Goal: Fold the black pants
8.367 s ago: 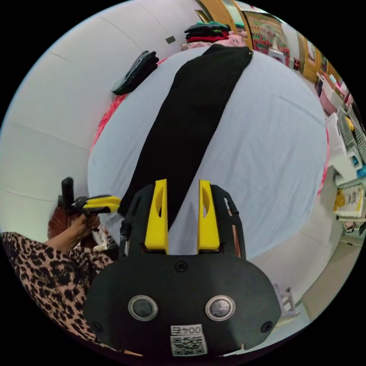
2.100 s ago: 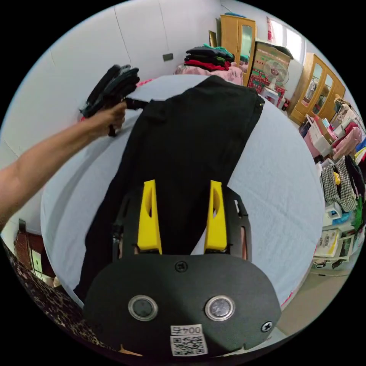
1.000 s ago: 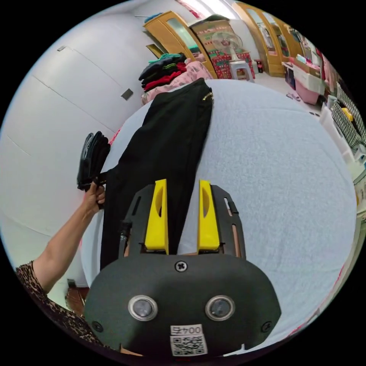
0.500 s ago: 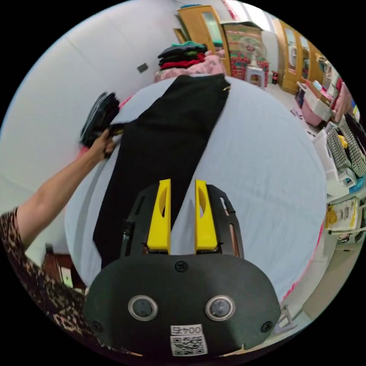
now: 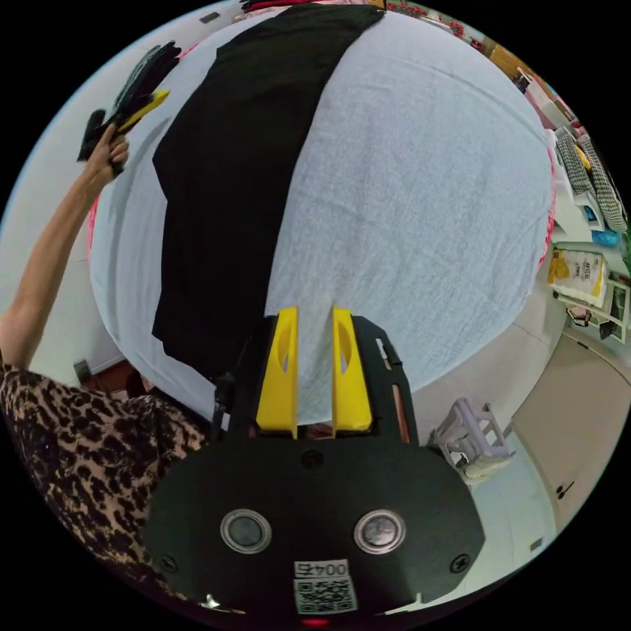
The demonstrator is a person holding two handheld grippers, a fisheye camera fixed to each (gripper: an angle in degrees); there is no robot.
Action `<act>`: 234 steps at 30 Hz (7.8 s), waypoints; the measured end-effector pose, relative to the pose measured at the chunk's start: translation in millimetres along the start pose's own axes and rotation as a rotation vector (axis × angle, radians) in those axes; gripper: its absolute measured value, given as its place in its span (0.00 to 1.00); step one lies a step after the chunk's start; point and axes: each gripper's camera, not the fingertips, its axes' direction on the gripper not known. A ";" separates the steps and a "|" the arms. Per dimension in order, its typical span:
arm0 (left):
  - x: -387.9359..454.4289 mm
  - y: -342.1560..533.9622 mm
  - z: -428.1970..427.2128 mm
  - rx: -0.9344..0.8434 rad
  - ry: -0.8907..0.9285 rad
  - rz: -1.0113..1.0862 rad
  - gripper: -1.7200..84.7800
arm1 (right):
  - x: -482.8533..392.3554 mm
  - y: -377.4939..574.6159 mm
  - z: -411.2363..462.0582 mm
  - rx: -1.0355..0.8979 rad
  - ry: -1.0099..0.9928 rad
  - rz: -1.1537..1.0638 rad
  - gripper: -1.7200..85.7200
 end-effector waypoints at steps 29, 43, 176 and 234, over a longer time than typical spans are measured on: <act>107.6 484.2 185.2 -0.339 0.074 -0.010 0.06 | -13.7 -19.0 41.7 -0.184 0.096 -0.151 0.03; 146.4 612.5 242.6 -0.155 -0.162 -0.173 0.09 | -22.4 -7.2 64.7 -0.173 0.152 -0.304 0.03; 65.8 721.4 183.1 -0.471 -0.557 0.281 0.02 | -189.0 -86.4 272.7 -0.267 -0.088 -0.177 0.02; -72.8 605.5 260.2 -0.275 0.301 -0.395 0.17 | 231.8 21.4 357.8 0.077 -0.936 0.006 0.14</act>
